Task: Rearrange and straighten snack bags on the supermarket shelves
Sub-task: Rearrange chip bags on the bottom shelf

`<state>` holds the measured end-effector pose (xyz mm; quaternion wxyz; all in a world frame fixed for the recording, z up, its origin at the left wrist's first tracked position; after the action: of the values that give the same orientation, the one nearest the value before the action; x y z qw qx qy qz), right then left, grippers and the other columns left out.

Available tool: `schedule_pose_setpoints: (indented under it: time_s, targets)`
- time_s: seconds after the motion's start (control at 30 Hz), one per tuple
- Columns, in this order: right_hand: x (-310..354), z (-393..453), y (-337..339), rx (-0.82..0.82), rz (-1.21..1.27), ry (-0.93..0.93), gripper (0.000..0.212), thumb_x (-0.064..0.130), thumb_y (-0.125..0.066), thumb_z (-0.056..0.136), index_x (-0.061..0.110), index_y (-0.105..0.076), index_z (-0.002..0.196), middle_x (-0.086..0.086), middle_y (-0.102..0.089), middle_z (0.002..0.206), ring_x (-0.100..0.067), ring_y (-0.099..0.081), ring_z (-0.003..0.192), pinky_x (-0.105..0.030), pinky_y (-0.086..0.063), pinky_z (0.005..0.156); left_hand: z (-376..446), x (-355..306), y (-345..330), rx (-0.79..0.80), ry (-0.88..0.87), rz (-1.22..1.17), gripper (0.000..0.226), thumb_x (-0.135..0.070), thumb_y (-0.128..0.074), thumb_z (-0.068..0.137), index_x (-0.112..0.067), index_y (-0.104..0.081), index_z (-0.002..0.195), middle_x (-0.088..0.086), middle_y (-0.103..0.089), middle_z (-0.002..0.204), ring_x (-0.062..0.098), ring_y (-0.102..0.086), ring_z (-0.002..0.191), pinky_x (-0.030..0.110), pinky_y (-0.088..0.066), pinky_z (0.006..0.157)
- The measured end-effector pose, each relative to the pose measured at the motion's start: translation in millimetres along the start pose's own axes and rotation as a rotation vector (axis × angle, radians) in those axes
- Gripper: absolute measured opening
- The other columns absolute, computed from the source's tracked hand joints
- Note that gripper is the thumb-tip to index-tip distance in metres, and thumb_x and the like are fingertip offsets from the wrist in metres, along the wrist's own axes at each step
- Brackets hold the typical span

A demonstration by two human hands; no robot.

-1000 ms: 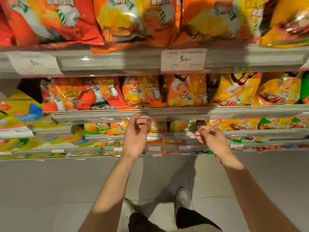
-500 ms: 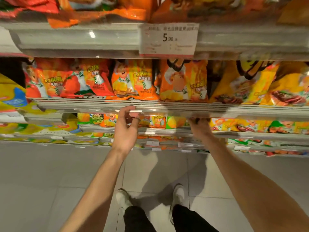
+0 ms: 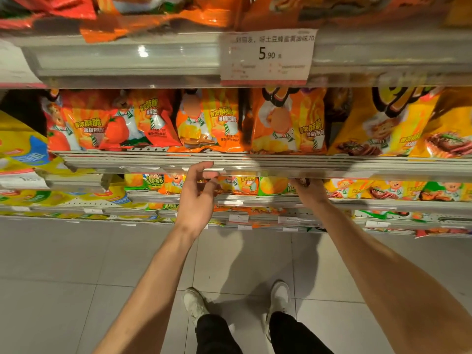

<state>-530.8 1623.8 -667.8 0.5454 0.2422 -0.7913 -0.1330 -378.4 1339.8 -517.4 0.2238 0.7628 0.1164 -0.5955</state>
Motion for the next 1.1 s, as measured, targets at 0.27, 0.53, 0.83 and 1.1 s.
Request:
schedule_pose_setpoints:
  time_s: [0.27, 0.53, 0.83, 1.1]
  targets:
    - [29.2, -2.0, 4.9, 0.057, 0.240, 0.146, 0.049, -0.005, -0.064, 0.094, -0.001, -0.047, 0.141, -0.018, -0.053, 0.145, -0.026, -0.048, 0.133, -0.028, -0.037, 0.116, 2.1, 4.6, -0.3, 0.031, -0.016, -0.024, 0.043, 0.005, -0.040, 0.104, -0.032, -0.054, 0.120, 0.002, -0.063, 0.110, 0.022, -0.067, 0.090, 0.024, -0.056, 0.072]
    - [23.5, -23.0, 19.4, 0.112, 0.254, 0.119, 0.035, 0.021, -0.071, 0.096, 0.024, -0.063, 0.130, 0.024, -0.065, 0.119, 0.021, -0.058, 0.102, 0.004, -0.041, 0.081, -1.8, 9.6, -0.8, -0.011, -0.055, -0.033, 0.051, 0.010, -0.037, 0.102, -0.031, -0.055, 0.125, 0.005, -0.065, 0.111, 0.017, -0.068, 0.086, 0.017, -0.054, 0.074]
    - [-10.4, -71.6, -4.6, 0.226, 0.323, -0.022, 0.033, 0.040, -0.072, 0.091, 0.020, -0.073, 0.117, 0.001, -0.076, 0.114, -0.015, -0.069, 0.111, -0.034, -0.051, 0.097, -19.4, 44.3, -30.6, -0.102, -0.068, 0.053, 0.046, -0.002, -0.058, 0.098, -0.033, -0.051, 0.130, -0.005, -0.064, 0.108, 0.000, -0.063, 0.094, 0.014, -0.049, 0.072]
    - [-7.7, -112.8, -45.5, 0.392, 0.385, -0.045, 0.028, 0.023, -0.073, 0.093, 0.019, -0.070, 0.121, -0.001, -0.076, 0.117, -0.015, -0.074, 0.105, -0.025, -0.059, 0.083, -24.5, 98.0, -71.6, 0.178, 0.209, 0.006, 0.048, -0.037, -0.080, 0.087, -0.053, -0.056, 0.126, -0.022, -0.069, 0.115, 0.002, -0.066, 0.109, 0.019, -0.057, 0.078]
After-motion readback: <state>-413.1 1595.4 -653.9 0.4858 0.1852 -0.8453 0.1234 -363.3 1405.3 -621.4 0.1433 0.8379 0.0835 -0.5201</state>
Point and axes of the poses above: each hand's wrist, its own z-axis towards the middle knuckle, its own y-axis out of the back of the hand, x = y × z, the point moved 10 cm from there along z, towards the middle knuckle
